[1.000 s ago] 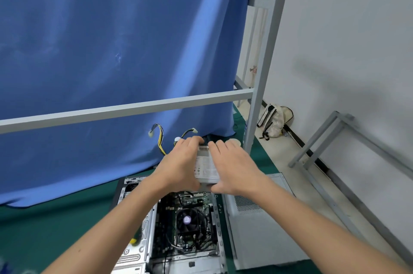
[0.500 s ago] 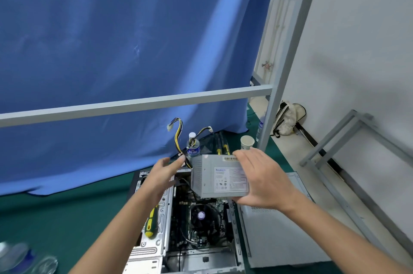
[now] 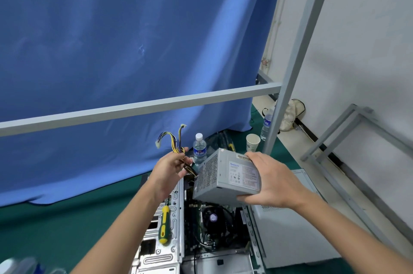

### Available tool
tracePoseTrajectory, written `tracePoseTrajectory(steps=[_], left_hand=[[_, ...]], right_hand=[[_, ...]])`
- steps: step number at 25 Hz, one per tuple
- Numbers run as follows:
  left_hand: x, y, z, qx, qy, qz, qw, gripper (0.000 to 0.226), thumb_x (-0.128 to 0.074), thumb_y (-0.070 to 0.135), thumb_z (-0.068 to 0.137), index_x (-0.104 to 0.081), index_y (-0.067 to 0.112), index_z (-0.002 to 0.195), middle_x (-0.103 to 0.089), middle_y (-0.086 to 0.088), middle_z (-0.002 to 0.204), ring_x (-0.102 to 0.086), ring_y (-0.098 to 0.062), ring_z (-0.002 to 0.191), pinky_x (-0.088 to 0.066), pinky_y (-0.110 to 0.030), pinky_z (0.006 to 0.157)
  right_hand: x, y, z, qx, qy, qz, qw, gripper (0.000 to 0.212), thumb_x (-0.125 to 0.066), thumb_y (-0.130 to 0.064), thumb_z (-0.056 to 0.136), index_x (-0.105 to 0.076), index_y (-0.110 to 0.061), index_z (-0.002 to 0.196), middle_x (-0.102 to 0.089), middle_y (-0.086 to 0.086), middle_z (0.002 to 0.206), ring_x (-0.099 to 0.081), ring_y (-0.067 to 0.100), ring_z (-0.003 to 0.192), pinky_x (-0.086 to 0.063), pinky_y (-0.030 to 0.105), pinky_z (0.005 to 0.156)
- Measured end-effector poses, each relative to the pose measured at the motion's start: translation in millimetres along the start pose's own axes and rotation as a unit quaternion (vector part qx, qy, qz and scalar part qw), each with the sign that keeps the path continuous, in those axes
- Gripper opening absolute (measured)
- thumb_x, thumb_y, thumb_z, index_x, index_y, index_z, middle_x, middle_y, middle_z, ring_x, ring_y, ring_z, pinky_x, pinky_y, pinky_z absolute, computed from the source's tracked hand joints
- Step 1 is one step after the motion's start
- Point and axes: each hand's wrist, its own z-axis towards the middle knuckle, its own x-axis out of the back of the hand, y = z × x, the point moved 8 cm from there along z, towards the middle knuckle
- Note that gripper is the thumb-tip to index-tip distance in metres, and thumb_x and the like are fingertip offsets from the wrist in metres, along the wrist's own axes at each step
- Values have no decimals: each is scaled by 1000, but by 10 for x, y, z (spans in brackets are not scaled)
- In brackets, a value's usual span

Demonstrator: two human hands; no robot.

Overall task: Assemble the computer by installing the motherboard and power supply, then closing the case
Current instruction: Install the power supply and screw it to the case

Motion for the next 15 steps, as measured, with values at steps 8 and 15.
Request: tracePoseTrajectory(steps=[8, 15], left_hand=[[297, -36, 34, -69, -59, 202, 975, 9, -63, 0, 93, -60, 7, 99, -66, -6, 82, -68, -19, 87, -57, -27, 73], [454, -71, 157, -106, 0, 331, 937, 33, -76, 33, 86, -56, 8, 81, -52, 2, 66, -54, -14, 58, -56, -34, 60]], right_hand=[[-307, 9, 0, -52, -61, 55, 995, 109, -69, -84, 52, -37, -28, 141, -41, -27, 113, -42, -5, 100, -38, 18, 88], [-452, -183, 138, -40, -66, 43, 996, 109, -66, -84, 51, -37, -29, 140, -45, -25, 115, -44, -5, 102, -42, 21, 89]])
